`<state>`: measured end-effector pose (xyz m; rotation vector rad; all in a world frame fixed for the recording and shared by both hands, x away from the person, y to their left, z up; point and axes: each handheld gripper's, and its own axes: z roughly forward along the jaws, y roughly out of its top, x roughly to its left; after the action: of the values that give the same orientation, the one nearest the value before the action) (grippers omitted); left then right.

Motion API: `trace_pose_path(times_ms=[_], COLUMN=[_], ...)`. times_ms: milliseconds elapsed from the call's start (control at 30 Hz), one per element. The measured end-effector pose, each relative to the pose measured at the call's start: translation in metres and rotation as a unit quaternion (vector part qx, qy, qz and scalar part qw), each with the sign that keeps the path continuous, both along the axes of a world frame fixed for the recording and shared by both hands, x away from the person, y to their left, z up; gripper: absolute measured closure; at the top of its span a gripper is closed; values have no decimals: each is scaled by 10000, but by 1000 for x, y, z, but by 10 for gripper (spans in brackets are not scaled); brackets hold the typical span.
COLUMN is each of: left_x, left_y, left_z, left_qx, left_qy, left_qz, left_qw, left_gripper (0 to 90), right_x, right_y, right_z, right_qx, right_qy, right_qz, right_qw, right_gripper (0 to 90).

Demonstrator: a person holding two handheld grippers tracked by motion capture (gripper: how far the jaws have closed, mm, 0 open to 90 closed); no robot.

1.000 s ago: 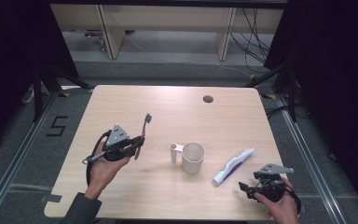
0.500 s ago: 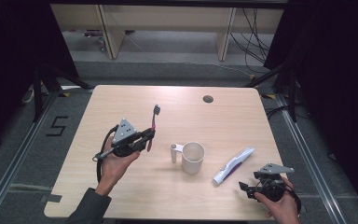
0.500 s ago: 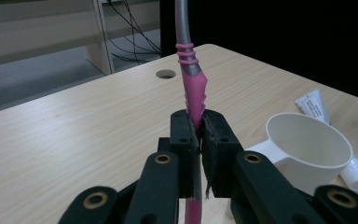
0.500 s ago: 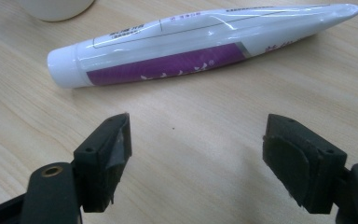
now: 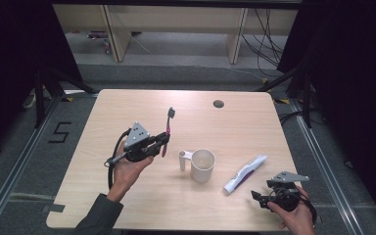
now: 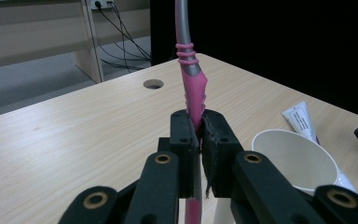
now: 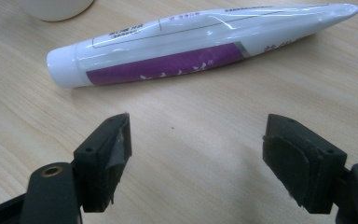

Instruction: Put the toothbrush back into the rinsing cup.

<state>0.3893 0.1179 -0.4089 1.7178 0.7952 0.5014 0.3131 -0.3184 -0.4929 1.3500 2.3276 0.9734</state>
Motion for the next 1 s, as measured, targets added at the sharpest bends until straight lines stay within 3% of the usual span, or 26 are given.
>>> trace_pose_path(times_ms=[67,100,333,1000], left_x=[1,2,3,5], left_y=[-1,-4,-10,-31], left_z=[1,1,5,11], left_qx=[-28,-44,-99,-387], left_qy=[7,-7,-48,-131], left_qz=[-27,-34,-108,-332], left_qw=[10000,10000,9999,9986], left_gripper=[827,827,827,827], right_x=[-1,-2,0,-2], right_y=[0,1,-1,1], right_z=[0,1,1,2], right_qx=[6,26,-31,-12], right_qy=[59,194,-13,136], right_qz=[-53,-164,-39,-136], right_qw=[10000,9997,10000,9998], right_gripper=[246,246,246,246])
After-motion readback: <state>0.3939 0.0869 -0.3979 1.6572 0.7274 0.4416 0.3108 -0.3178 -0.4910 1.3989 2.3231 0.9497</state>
